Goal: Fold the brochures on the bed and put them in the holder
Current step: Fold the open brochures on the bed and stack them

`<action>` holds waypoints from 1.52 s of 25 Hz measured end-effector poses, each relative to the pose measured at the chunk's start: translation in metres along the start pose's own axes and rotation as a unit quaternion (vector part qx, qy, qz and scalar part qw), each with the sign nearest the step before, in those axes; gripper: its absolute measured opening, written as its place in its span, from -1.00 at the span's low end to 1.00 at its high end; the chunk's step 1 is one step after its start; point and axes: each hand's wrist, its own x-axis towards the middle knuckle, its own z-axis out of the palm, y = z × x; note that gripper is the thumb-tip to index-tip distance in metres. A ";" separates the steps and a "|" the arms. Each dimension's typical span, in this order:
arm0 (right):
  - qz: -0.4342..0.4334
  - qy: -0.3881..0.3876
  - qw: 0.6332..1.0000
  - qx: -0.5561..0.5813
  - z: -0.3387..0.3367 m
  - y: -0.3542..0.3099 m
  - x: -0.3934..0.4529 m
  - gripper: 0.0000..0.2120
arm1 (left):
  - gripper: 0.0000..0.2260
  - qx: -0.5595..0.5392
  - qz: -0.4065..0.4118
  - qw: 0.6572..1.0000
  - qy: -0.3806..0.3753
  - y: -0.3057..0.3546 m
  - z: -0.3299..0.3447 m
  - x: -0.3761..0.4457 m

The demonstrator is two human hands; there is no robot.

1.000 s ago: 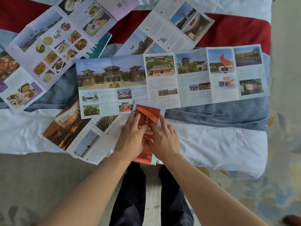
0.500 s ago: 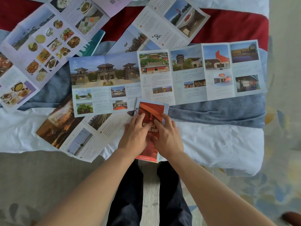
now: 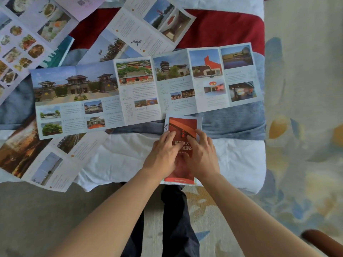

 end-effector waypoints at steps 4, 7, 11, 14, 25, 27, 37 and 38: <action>0.001 -0.036 0.999 -0.040 0.002 0.015 -0.005 -0.45 | -0.59 0.057 0.015 0.998 -0.014 0.007 0.007 0.000; -0.016 -0.032 0.997 -0.074 0.002 0.014 -0.002 -0.30 | -0.51 0.134 0.007 0.991 -0.011 0.011 0.008 0.007; -0.052 -0.059 0.992 -0.098 0.004 0.015 0.012 -0.21 | -0.41 0.175 -0.008 0.984 -0.021 0.007 0.012 0.019; -0.045 -0.055 0.992 -0.106 0.012 0.012 0.017 -0.25 | -0.45 0.165 -0.018 0.986 -0.022 0.006 0.020 0.021; -0.029 -0.061 0.987 -0.146 0.009 0.012 0.030 -0.20 | -0.20 0.200 -0.016 0.978 -0.054 0.003 0.018 0.024; -0.035 -0.061 0.987 -0.145 -0.001 0.010 0.030 -0.22 | -0.32 0.189 -0.007 0.981 -0.038 0.006 0.006 0.023; -0.126 -0.077 0.979 -0.143 -0.049 -0.067 0.053 -0.31 | -0.63 0.165 -0.169 0.971 0.045 -0.062 -0.089 -0.010; -0.136 -0.091 0.975 -0.149 -0.046 -0.080 0.056 -0.31 | -0.64 0.161 -0.184 0.968 0.052 -0.077 -0.096 -0.017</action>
